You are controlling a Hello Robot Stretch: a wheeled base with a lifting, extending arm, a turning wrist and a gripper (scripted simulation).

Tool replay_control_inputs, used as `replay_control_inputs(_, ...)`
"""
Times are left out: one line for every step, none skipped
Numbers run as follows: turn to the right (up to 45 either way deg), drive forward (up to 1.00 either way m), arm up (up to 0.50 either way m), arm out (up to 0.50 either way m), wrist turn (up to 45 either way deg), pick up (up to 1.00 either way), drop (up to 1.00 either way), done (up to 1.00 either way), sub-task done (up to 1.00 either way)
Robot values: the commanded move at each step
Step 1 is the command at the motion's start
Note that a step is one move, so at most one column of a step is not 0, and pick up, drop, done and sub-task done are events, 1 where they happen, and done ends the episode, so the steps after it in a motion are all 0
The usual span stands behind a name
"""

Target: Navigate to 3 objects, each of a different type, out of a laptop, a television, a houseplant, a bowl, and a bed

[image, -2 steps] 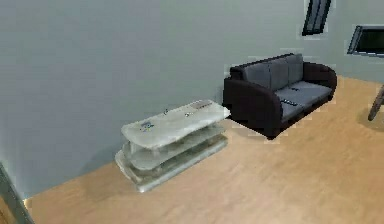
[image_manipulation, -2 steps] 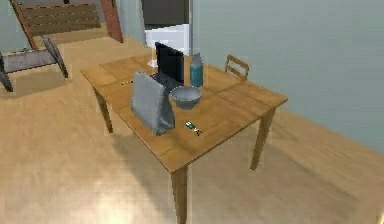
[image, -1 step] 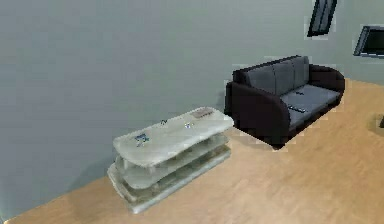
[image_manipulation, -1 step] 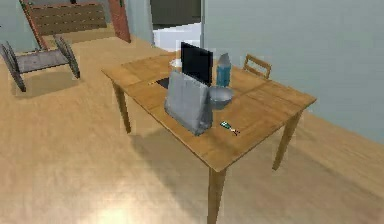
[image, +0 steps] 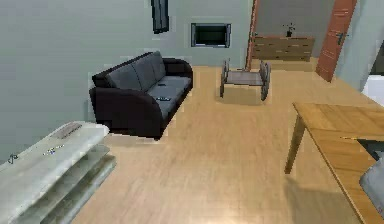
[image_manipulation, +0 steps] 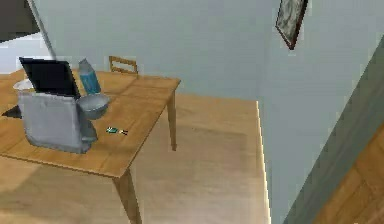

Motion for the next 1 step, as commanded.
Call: replay_control_inputs(0.0, 1.00, 0.00, 0.00, 0.0, 0.00, 0.00, 0.00, 0.00)
